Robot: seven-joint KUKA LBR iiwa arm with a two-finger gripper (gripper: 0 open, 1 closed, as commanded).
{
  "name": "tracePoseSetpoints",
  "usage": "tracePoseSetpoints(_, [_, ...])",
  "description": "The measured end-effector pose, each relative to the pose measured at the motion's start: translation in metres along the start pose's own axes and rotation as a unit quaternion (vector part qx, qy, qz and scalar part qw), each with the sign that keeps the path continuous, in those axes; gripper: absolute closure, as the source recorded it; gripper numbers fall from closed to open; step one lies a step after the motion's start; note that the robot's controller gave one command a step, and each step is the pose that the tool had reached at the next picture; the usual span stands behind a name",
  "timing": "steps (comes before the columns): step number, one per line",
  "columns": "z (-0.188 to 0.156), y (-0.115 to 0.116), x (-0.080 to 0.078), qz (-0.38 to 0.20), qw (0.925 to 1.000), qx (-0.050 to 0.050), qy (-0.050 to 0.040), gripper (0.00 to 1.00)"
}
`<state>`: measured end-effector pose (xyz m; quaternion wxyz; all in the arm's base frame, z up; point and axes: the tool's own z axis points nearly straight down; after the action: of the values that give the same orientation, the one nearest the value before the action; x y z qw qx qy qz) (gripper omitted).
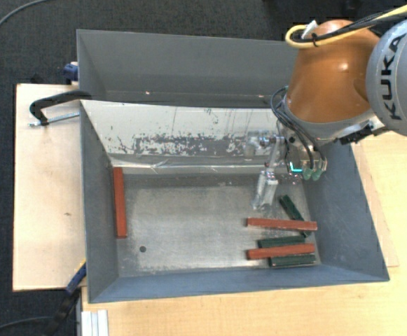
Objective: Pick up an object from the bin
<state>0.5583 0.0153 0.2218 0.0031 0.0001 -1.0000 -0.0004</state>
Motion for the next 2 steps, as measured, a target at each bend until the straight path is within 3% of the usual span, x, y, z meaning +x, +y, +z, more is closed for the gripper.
tracePoseSetpoints(1, [0.1485,-0.0572,0.0334,-0.176,0.9843,0.0,-0.0007,0.0])
tracePoseSetpoints(2, [0.1462,-0.0564,0.0318,-0.176,0.9843,0.001,-0.0033,1.0])
